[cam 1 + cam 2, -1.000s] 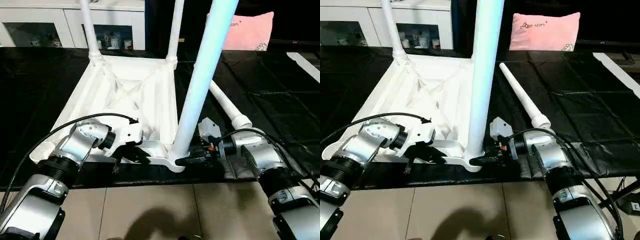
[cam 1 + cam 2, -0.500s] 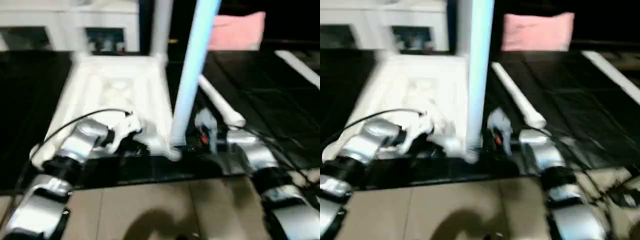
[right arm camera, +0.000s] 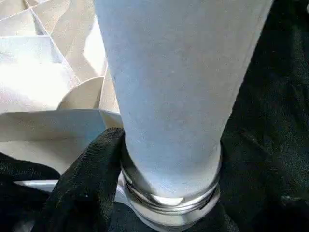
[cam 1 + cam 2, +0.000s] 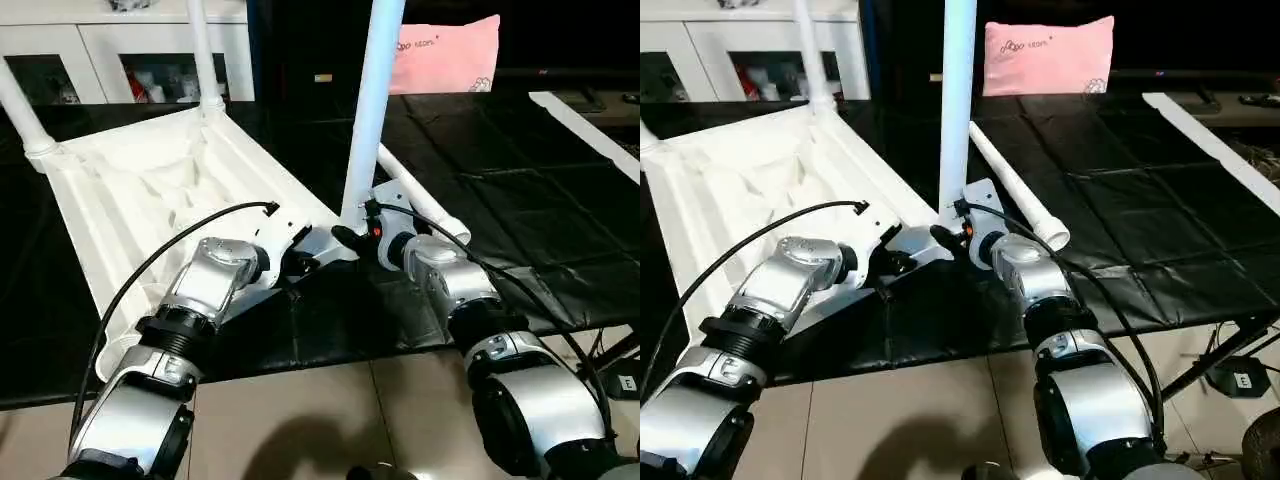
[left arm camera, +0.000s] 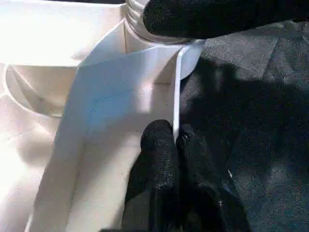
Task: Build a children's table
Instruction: Rotate leg to tighten
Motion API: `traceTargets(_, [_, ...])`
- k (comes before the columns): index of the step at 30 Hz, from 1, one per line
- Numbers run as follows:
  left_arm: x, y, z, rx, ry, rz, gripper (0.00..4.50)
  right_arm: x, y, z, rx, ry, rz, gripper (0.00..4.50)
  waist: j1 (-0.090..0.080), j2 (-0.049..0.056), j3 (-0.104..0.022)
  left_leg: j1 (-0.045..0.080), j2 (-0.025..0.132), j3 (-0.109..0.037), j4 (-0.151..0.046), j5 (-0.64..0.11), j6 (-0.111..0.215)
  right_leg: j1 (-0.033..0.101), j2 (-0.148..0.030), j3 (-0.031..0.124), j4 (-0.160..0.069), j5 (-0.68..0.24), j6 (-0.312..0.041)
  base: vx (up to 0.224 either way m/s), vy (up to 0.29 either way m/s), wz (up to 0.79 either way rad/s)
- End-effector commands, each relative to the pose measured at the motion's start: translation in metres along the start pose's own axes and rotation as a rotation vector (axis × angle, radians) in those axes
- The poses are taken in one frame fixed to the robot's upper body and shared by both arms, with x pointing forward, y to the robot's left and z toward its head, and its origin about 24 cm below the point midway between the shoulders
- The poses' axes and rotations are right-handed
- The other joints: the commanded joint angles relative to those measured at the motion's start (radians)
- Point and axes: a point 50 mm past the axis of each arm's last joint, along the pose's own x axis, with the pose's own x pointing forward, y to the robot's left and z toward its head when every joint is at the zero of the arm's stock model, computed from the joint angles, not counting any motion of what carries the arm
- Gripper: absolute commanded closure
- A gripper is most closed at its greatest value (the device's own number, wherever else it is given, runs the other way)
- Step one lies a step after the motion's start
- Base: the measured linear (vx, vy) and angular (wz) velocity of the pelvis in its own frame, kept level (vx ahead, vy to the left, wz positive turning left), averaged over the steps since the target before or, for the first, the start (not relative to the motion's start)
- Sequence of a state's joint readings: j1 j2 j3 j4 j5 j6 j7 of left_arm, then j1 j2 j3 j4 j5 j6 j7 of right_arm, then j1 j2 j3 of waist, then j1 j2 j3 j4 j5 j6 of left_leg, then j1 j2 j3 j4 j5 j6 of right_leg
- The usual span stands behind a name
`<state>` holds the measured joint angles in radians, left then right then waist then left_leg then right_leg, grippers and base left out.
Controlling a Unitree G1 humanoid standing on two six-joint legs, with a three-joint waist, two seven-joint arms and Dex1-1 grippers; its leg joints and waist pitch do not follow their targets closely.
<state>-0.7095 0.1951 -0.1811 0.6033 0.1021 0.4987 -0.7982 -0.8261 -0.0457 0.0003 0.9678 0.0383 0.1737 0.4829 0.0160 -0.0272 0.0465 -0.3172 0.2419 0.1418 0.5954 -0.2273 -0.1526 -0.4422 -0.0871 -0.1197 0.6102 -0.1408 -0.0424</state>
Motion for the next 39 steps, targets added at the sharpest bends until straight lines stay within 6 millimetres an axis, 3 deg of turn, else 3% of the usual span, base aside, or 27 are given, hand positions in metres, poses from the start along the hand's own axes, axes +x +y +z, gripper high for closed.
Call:
traceTargets(1, [0.009,-0.019,0.03,0.097,-0.104,-0.065,4.5,0.02,0.056,-0.003,0.036,0.002,0.242,1.07,0.008,0.003,-0.073,-0.036,-0.031,0.031,-0.059,-0.054,0.099,0.092,-0.036,0.046,-0.064,-0.215,-0.206,0.0,0.0,0.0])
traceTargets(9, [-0.005,-0.003,0.011,0.176,-0.035,-0.089,4.5,0.004,0.025,-0.001,-0.015,-0.055,0.213,0.17,0.006,0.007,-0.07,-0.032,-0.029,0.032,-0.06,-0.098,0.095,0.09,-0.037,0.046,-0.071,-0.265,-0.199,0.0,0.0,0.0])
traceTargets(17, [-0.018,0.005,0.001,0.249,-0.024,-0.191,4.5,-0.028,-0.001,-0.006,-0.13,-0.078,0.394,0.06,0.029,0.006,-0.073,-0.024,-0.023,0.035,-0.059,-0.078,0.115,0.087,-0.037,0.051,-0.061,-0.184,-0.233,0.0,0.0,0.0])
traceTargets(18, [-0.019,0.005,0.0,0.257,-0.025,-0.201,4.5,-0.03,-0.002,-0.007,-0.136,-0.076,0.399,0.06,0.032,0.005,-0.073,-0.028,-0.024,0.034,-0.06,-0.071,0.118,0.09,-0.037,0.051,-0.059,-0.173,-0.237,0.0,0.0,0.0])
traceTargets(25, [-0.038,0.002,-0.014,0.394,0.035,-0.445,4.5,-0.061,-0.029,-0.007,-0.257,-0.059,0.499,0.06,0.053,0.008,-0.072,-0.026,-0.02,0.036,-0.061,-0.075,0.109,0.089,-0.037,0.052,-0.056,-0.162,-0.24,0.0,0.0,0.0])
traceTargets(32, [-0.04,0.001,-0.016,0.449,0.075,-0.522,4.5,-0.069,-0.024,-0.005,-0.351,-0.013,0.656,0.06,0.071,0.004,-0.071,-0.024,-0.017,0.039,-0.061,-0.091,0.094,0.087,-0.037,0.051,-0.057,-0.202,-0.222,0.0,0.0,0.0])
traceTargets(39, [-0.04,-0.003,-0.016,0.493,0.081,-0.592,4.5,-0.074,-0.02,-0.012,-0.39,0.06,0.79,0.06,0.075,0.001,-0.072,-0.029,-0.017,0.037,-0.061,-0.091,0.089,0.089,-0.039,0.052,-0.057,-0.221,-0.209,0.0,0.0,0.0])
